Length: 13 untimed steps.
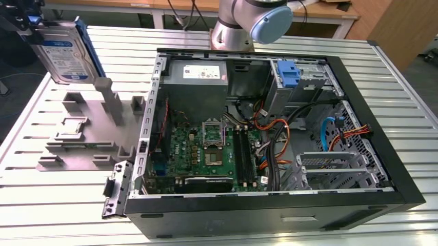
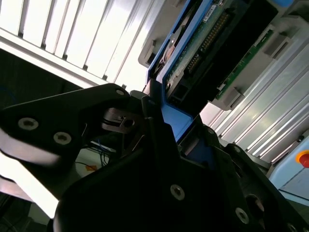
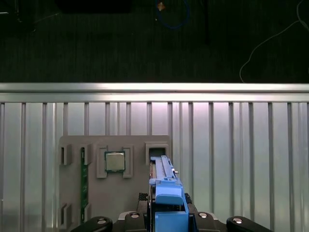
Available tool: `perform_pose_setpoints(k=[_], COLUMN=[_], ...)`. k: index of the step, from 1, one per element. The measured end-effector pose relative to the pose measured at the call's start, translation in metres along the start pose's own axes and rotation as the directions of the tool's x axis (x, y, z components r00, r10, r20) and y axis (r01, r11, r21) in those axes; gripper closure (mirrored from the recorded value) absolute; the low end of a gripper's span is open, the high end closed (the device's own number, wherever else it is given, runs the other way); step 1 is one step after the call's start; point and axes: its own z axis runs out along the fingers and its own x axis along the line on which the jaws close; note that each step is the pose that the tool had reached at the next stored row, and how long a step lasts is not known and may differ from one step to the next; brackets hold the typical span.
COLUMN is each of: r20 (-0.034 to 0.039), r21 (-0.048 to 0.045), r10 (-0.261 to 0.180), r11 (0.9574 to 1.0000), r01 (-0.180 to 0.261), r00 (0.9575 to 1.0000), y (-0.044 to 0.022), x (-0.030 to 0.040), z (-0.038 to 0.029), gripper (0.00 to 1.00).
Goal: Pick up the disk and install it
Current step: 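Pick up the disk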
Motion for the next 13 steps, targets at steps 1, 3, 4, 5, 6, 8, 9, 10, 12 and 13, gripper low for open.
perform_pose_setpoints(k=[1, 3, 4, 5, 6, 8, 9, 10, 12, 13], r20=[0.0000, 0.0000, 0.0000, 0.0000, 0.0000, 0.0000, 0.0000, 0.0000, 0.0000, 0.0001], r21=[-0.0001, -0.0001, -0.0001, -0.0001, -0.0001, 0.0000, 0.0000, -0.0001, -0.0001, 0.0001], r10=[0.000, 0.000, 0.000, 0.000, 0.000, 0.000, 0.000, 0.000, 0.000, 0.000], r11=[1.0000, 1.0000, 1.0000, 1.0000, 1.0000, 1.0000, 1.0000, 1.0000, 1.0000, 1.0000], r01=[0.000, 0.000, 0.000, 0.000, 0.000, 0.000, 0.000, 0.000, 0.000, 0.000], r00=[1.0000, 1.0000, 1.0000, 1.0000, 1.0000, 1.0000, 1.0000, 1.0000, 1.0000, 1.0000], y=[0.0000, 0.0001, 0.0001, 0.0001, 0.0001, 0.0002, 0.0002, 0.0002, 0.0002, 0.0003], x=[0.0000, -0.0002, -0.0002, -0.0003, -0.0003, -0.0005, -0.0006, -0.0006, -0.0007, -0.0007], z=[-0.0014, -0.0044, -0.0057, -0.0071, -0.0085, -0.0115, -0.0131, -0.0146, -0.0171, -0.0180], gripper=[0.63, 0.63, 0.63, 0.63, 0.63, 0.63, 0.63, 0.63, 0.63, 0.63])
